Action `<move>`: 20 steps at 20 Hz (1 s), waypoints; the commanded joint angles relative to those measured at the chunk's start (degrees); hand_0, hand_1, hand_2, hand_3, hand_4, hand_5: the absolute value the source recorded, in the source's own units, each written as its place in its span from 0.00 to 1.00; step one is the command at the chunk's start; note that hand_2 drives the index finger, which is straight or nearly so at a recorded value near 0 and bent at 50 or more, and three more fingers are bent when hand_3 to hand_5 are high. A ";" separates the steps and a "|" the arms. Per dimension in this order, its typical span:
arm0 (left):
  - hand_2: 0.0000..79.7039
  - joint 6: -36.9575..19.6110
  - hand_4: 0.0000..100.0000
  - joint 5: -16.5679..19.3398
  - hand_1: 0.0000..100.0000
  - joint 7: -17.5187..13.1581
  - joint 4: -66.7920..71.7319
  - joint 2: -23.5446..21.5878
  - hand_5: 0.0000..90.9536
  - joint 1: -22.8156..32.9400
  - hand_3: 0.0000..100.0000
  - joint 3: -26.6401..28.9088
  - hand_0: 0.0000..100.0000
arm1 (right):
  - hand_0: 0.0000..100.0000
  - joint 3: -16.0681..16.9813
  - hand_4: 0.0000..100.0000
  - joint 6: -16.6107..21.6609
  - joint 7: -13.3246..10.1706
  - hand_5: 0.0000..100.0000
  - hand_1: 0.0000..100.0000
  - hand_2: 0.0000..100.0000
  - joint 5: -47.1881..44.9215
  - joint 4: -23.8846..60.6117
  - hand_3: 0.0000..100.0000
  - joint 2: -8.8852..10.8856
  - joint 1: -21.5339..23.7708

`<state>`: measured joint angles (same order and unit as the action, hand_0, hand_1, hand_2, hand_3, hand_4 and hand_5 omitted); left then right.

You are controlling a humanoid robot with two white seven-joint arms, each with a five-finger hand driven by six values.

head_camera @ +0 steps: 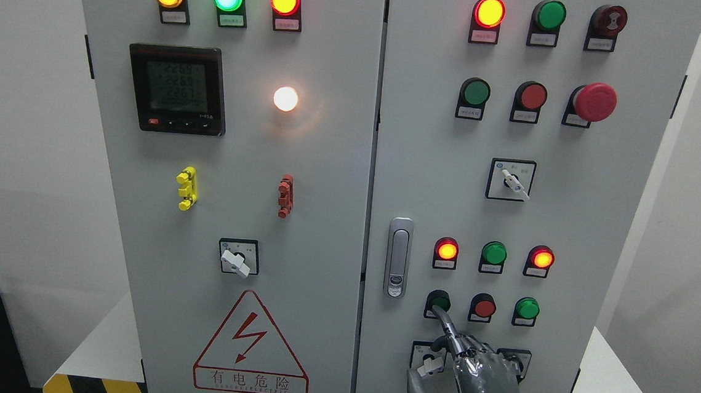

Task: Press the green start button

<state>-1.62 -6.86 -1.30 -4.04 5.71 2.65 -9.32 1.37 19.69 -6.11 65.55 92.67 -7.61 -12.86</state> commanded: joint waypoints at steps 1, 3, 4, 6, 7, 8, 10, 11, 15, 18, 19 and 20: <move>0.00 -0.05 0.00 0.00 0.56 -0.02 0.00 0.00 0.00 -0.02 0.00 0.00 0.12 | 0.50 0.82 0.56 0.00 -0.13 0.50 0.32 0.00 -0.24 -0.03 0.52 -0.04 0.03; 0.00 -0.05 0.00 0.00 0.56 -0.02 0.00 0.00 0.00 -0.02 0.00 0.00 0.12 | 0.51 0.82 0.56 0.00 -0.30 0.50 0.32 0.00 -0.33 0.67 0.52 -0.04 0.20; 0.00 -0.05 0.00 0.00 0.56 -0.02 0.00 0.00 0.00 -0.02 0.00 0.00 0.12 | 0.51 0.82 0.56 0.00 -0.39 0.50 0.32 0.00 -0.33 0.93 0.52 -0.04 0.38; 0.00 -0.05 0.00 0.00 0.56 -0.02 0.09 0.00 0.00 -0.02 0.00 0.00 0.12 | 0.51 0.82 0.56 0.00 -0.48 0.50 0.32 0.00 -0.42 1.90 0.52 -0.04 0.55; 0.00 -0.05 0.00 0.00 0.56 -0.02 0.00 0.00 0.00 -0.02 0.00 0.00 0.12 | 0.51 0.82 0.56 0.09 -0.48 0.50 0.32 0.00 -0.42 2.25 0.52 -0.04 0.64; 0.00 -0.05 0.00 0.00 0.56 -0.02 0.00 0.00 0.00 -0.02 0.00 0.00 0.12 | 0.51 0.82 0.56 0.09 -0.48 0.50 0.32 0.00 -0.51 2.78 0.52 -0.04 0.90; 0.00 -0.05 0.00 0.00 0.56 -0.02 0.00 0.00 0.00 -0.02 0.00 0.00 0.12 | 0.51 0.82 0.56 0.26 -0.48 0.50 0.32 0.00 -0.60 3.74 0.52 -0.04 1.69; 0.00 -0.05 0.00 0.00 0.56 -0.02 0.00 0.00 0.00 -0.02 0.00 0.00 0.12 | 0.51 0.74 0.56 0.35 -0.57 0.50 0.32 0.00 -0.60 4.18 0.52 -0.04 1.96; 0.00 -0.05 0.00 0.00 0.56 -0.02 0.00 0.00 0.00 0.07 0.00 0.00 0.12 | 0.52 0.73 0.56 0.53 -0.74 0.50 0.33 0.00 -0.86 5.50 0.52 -0.04 3.01; 0.00 -0.05 0.00 0.00 0.56 -0.02 0.00 0.00 0.00 -0.02 0.00 0.00 0.12 | 0.53 0.65 0.56 0.53 -1.18 0.49 0.33 0.00 -1.56 6.47 0.53 -0.04 4.07; 0.00 -0.05 0.00 0.00 0.56 -0.02 0.00 0.00 0.00 -0.02 0.00 0.00 0.12 | 0.53 0.47 0.55 0.61 -1.27 0.49 0.33 0.00 -2.87 7.00 0.53 -0.04 4.59; 0.00 -0.05 0.00 0.00 0.56 -0.02 0.00 0.00 0.00 -0.02 0.00 0.00 0.12 | 0.53 0.21 0.55 0.61 -1.18 0.49 0.33 0.00 -4.53 7.52 0.53 -0.04 5.03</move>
<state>-1.62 -6.86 -1.30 -4.04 5.71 2.64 -9.32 1.76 20.22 -7.05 64.07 96.57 -7.64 -9.73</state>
